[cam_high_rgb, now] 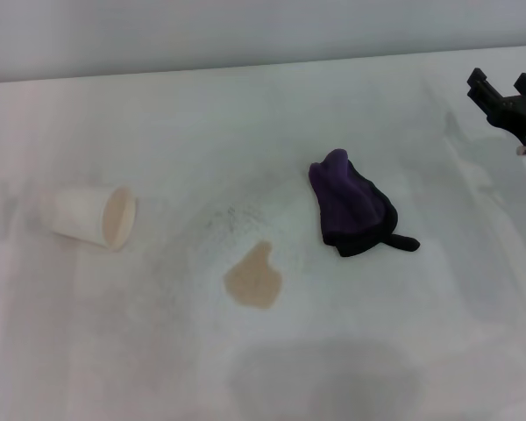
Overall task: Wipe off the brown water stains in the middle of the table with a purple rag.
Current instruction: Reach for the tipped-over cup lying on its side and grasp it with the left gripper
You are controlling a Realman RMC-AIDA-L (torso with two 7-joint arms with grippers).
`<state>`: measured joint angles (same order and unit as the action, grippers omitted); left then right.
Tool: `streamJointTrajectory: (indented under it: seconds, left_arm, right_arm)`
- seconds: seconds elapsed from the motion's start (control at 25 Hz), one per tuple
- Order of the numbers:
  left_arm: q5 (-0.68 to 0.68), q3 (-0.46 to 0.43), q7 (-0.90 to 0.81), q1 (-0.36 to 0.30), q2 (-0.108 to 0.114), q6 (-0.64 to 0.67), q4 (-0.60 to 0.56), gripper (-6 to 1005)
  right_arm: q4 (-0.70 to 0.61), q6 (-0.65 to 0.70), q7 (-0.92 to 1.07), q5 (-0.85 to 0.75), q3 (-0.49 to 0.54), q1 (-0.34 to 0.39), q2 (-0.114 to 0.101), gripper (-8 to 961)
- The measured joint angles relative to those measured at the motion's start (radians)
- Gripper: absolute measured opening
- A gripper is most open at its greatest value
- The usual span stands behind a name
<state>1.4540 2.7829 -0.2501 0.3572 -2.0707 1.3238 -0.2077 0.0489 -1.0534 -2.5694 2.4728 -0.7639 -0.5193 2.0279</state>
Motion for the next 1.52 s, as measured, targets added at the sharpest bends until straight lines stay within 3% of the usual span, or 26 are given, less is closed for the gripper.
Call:
streamJointTrajectory:
  seconds: [0.28, 0.48, 0.72, 0.8, 1.12, 1.36, 1.44, 1.52]
  left_arm:
    - [-0.245, 0.005, -0.499, 0.083, 0.003, 0.099, 0.328, 890]
    - [-0.374, 0.045, -0.672, 0.107, 0.023, 0.189, 0.523, 890]
    - [-0.621, 0.064, -0.738, 0.164, 0.099, 0.235, 0.676, 891]
    - [-0.720, 0.064, -0.729, 0.198, 0.115, 0.277, 0.747, 891]
    - [-0.967, 0.065, -0.711, 0.356, 0.144, 0.417, 1.020, 891]
    - [-1.187, 0.067, -0.666, 0.502, 0.161, 0.444, 1.104, 891]
    - [-1.290, 0.067, -0.621, 0.558, 0.160, 0.444, 1.127, 891]
    - [-1.365, 0.067, -0.563, 0.609, 0.146, 0.445, 1.163, 891]
  right_arm:
    - [-0.001, 0.002, 0.000, 0.002, 0.000, -0.011, 0.000, 856]
    - [0.000, 0.003, 0.000, 0.003, 0.000, -0.016, 0.000, 856]
    - [-0.006, 0.004, 0.000, 0.005, 0.000, -0.023, 0.000, 856]
    - [-0.007, 0.004, 0.000, 0.006, 0.000, -0.025, 0.000, 856]
    - [-0.008, 0.007, 0.000, 0.006, 0.000, -0.030, 0.000, 856]
    - [-0.010, 0.004, -0.002, 0.006, 0.010, -0.029, 0.000, 856]
    - [-0.015, 0.001, -0.007, 0.005, 0.012, -0.028, 0.000, 856]
    - [-0.023, 0.002, -0.011, 0.005, 0.012, -0.025, -0.001, 856]
